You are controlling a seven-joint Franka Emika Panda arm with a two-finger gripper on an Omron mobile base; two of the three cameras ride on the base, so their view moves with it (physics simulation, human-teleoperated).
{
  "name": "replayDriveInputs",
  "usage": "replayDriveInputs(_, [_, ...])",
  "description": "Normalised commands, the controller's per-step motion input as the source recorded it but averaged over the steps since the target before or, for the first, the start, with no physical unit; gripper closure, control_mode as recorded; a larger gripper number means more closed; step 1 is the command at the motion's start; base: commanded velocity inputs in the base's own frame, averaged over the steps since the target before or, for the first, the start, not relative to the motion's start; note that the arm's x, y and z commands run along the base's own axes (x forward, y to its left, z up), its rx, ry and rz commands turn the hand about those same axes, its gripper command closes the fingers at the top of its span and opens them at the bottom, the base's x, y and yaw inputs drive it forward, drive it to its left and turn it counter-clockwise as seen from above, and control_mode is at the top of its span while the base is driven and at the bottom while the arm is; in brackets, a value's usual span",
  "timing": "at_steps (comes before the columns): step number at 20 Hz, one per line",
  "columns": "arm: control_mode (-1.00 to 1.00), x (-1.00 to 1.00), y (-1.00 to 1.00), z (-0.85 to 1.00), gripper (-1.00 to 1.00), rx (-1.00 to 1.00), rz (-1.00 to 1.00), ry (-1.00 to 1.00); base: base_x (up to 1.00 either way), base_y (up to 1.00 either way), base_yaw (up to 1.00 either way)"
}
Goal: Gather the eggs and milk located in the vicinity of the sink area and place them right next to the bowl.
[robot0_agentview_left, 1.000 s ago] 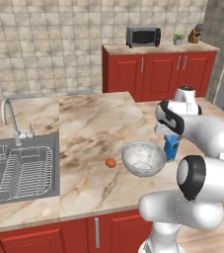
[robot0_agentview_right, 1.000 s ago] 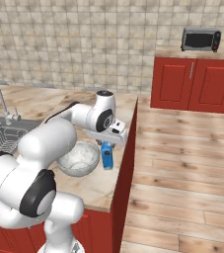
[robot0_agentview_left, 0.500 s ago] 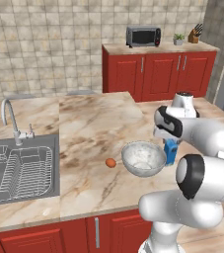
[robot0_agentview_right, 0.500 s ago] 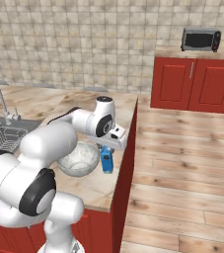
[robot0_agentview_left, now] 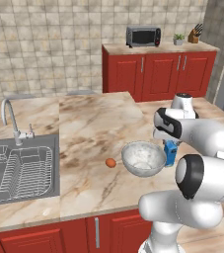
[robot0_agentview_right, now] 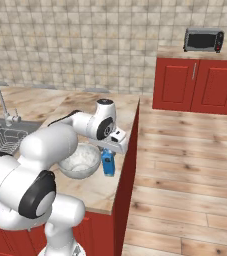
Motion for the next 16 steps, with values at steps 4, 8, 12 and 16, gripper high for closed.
replayDriveInputs(4, [-1.00, 0.00, 0.01, -0.03, 1.00, 0.00, -0.04, 0.00, 0.00, 0.00, 0.00])
replayDriveInputs(8, [-1.00, 0.00, 0.07, 0.00, 1.00, 0.00, -0.03, -0.03, 0.00, 0.00, 0.00])
replayDriveInputs(12, [-1.00, 0.00, 0.10, 0.00, 1.00, 0.04, 0.00, -0.04, 0.00, 0.00, 0.00])
replayDriveInputs(16, [-1.00, 0.00, 0.03, -0.04, 1.00, 0.02, 0.00, -0.01, 0.00, 0.00, 0.00])
